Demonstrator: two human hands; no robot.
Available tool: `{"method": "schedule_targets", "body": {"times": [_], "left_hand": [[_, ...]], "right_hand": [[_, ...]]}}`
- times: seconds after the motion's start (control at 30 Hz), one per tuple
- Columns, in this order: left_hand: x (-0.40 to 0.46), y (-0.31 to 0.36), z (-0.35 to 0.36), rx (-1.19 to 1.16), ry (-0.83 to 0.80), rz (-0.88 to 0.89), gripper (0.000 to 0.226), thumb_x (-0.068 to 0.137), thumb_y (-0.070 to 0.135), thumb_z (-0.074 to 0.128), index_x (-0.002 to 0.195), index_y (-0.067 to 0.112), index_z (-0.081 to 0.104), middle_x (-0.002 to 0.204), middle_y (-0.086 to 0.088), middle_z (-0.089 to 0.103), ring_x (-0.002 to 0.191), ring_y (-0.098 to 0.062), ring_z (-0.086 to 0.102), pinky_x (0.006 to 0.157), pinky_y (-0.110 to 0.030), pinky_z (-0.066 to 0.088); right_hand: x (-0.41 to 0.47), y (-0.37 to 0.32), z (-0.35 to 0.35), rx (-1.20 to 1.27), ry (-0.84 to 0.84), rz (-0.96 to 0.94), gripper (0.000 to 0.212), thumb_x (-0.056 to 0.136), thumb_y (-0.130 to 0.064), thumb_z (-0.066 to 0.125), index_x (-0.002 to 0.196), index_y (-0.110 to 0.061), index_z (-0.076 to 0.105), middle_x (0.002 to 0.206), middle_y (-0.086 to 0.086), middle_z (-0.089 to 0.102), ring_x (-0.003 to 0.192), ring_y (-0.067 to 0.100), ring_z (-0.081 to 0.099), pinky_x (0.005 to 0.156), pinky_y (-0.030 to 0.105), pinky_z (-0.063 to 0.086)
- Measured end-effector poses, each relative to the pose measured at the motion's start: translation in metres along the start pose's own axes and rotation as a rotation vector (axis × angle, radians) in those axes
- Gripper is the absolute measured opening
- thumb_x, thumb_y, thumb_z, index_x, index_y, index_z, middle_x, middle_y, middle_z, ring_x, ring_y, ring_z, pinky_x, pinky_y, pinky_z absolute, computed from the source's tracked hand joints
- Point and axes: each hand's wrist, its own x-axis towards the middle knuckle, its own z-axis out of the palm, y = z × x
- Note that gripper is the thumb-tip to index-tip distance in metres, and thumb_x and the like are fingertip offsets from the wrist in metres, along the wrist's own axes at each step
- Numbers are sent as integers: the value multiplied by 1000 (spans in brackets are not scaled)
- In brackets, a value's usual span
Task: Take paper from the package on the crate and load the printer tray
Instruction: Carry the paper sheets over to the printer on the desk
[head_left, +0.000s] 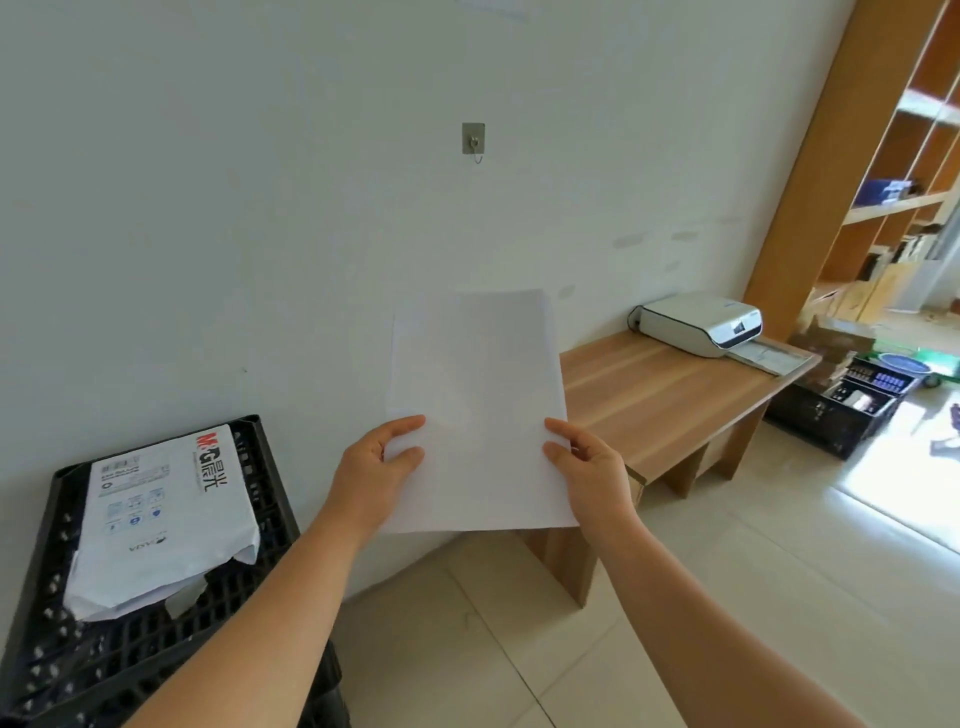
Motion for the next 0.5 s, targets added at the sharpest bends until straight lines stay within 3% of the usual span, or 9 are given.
{"method": "schedule_targets", "body": {"times": [0.17,0.3,0.4,0.5], "left_hand": [[34,22,78,29,-28,64,37,89,12,62,100,47,64,118,6,64,104,-14,61,83,-22,49],[61,34,140,31,-49,91,36,88,11,63,102,45,65,120,3,65,107,-17,62,95,-36,51],[77,41,184,18,-55,108,36,87,10,64,103,42,65,119,1,65,105,-18,63,94,-38,51],[96,46,227,10,-96,118,36,87,9,63,104,41,64,120,0,64,106,-18,62,94,-37,51]], "right_hand": [[41,-5,-66,-27,41,-49,23,89,-23,67,106,-37,66,102,-9,64,92,20,65,85,39,57],[74,-7,-120,-79,86,-94,26,89,-23,67,106,-43,62,105,-7,63,92,18,63,82,33,57],[96,-6,-160,-78,136,-111,28,89,-20,66,109,-40,64,107,-8,63,95,18,62,79,27,53],[116,-4,-195,-70,200,-114,31,89,-19,66,111,-41,64,113,-6,64,98,19,62,86,33,54]]}}
